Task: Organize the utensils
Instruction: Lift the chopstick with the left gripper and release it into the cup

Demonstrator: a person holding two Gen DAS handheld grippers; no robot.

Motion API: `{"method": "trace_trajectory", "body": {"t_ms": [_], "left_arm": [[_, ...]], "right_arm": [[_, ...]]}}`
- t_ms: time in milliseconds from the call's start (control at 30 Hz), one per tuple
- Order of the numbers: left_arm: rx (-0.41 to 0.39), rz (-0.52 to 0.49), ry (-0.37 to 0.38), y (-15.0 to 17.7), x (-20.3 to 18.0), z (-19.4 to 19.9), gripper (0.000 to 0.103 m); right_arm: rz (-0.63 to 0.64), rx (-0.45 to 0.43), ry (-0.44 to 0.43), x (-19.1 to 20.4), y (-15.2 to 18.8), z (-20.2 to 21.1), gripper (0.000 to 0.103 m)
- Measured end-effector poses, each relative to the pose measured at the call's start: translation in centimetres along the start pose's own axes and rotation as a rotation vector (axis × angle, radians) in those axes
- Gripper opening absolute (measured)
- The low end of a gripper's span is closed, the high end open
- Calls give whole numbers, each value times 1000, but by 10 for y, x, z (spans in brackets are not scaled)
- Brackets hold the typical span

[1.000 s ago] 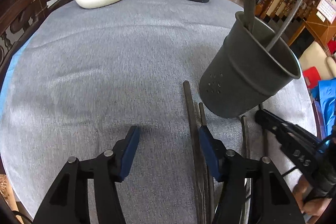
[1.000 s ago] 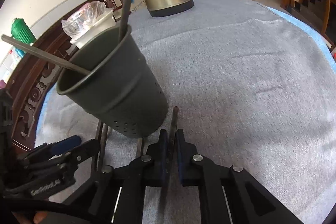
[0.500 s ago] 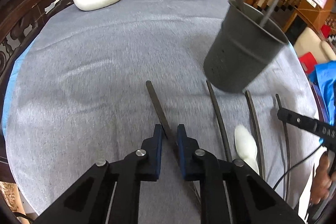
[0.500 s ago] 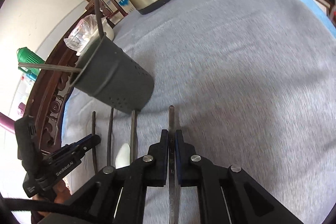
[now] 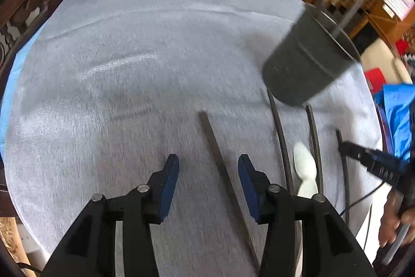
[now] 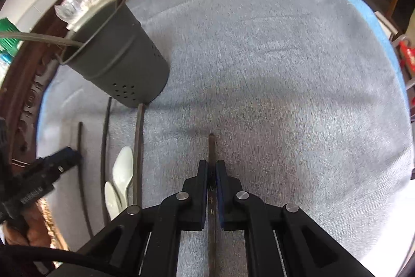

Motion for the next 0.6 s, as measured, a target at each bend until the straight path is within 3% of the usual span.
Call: {"method": "trace_trajectory", "body": {"t_ms": [133, 167, 233, 433, 600], "left_arm": [[8, -14, -29, -12, -4, -5, 45], [1, -20, -42, -15, -5, -5, 40], [-8, -29, -66, -20, -1, -8, 12], [-18, 7, -39, -28, 7, -8, 6], [-129, -4, -19, -32, 0, 41, 6]], "right_arm": [[75, -36, 56, 8, -10, -6, 9], [85, -42, 55, 9, -12, -6, 9], [102, -46, 44, 14, -14, -8, 8], [70, -111, -115, 14, -15, 15, 6], [118, -228, -190, 30, -24, 51, 6]]}}
Point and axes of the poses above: each gripper's, at about its wrist camera, not at the fingertips, and z roughly against the way its jaws point, x to its left, y to its underside, the point moved 10 cm from there along -z, roughly the way its jaws point, and after that the axes turned 10 degrees about -y, right-handed, at the moved point
